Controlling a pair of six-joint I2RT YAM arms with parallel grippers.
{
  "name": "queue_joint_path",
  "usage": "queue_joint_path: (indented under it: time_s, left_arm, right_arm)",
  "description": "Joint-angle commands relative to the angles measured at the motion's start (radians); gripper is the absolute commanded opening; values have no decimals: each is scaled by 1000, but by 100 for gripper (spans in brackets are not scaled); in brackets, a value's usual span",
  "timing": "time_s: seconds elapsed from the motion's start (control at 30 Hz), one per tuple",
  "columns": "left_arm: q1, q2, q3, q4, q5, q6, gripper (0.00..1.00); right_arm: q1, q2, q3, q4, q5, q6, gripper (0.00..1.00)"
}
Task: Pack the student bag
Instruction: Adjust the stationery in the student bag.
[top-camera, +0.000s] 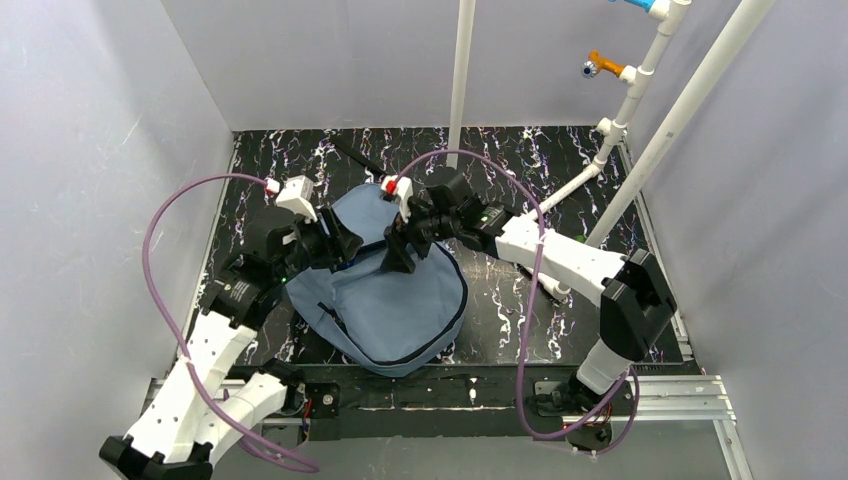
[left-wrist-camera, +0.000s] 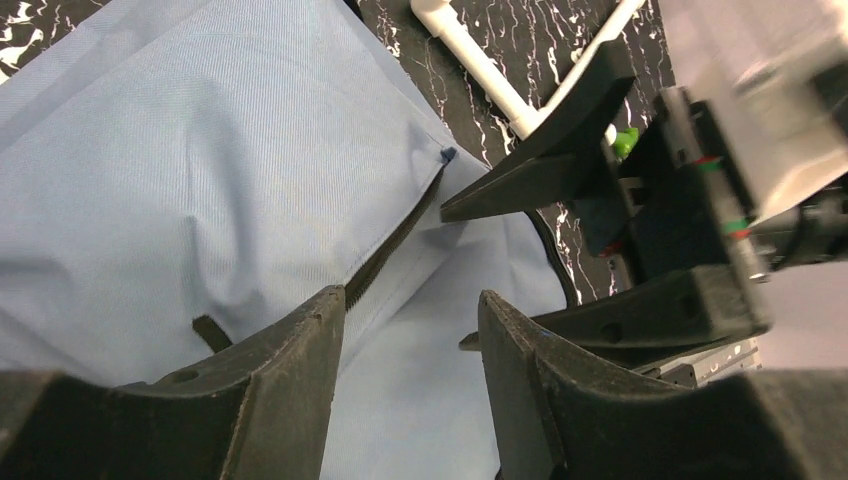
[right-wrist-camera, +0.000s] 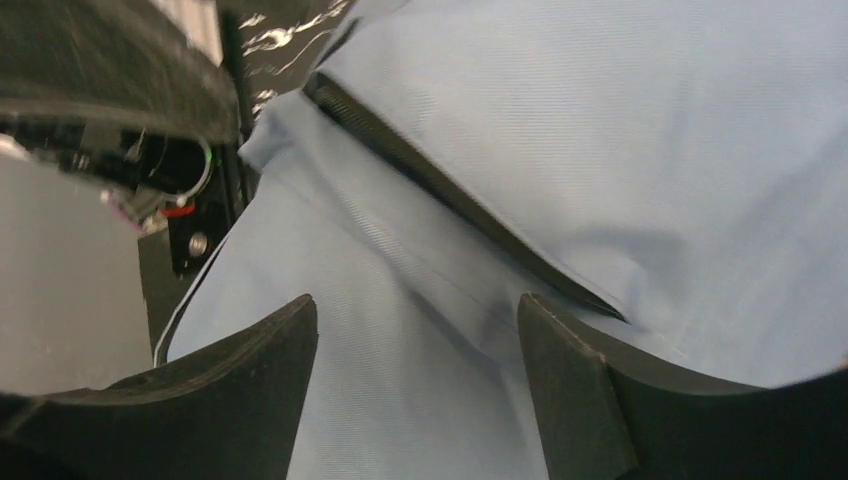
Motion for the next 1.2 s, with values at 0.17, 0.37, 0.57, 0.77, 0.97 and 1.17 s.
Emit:
queue_joint_path:
  time_s: [0.17,0.37,0.57,0.77,0.97,1.17]
  left_arm:
    - [6,-132,18,-122,28,7,52]
    - [6,-187,-35,-124,32,-40,53]
    - [6,-249,-73,-164,-35,-79,53]
    - [6,-324,-114,-208,-135,-149,56]
    - [5,-333,-117,-242,-140,-182,56]
    - [6,-319,-165,-227,-148,-243,56]
  right_arm:
    - [43,96,18,131,-200,-259,86]
    - [50,173,69,58,-211,-400,94]
    - [96,190,91,47,-150,-500,98]
    - [109,270,178,-6,-188,-478,98]
    - [115,229,205,-99,-281,-326,72]
    - [117,147,197,-109,-308,-181,64]
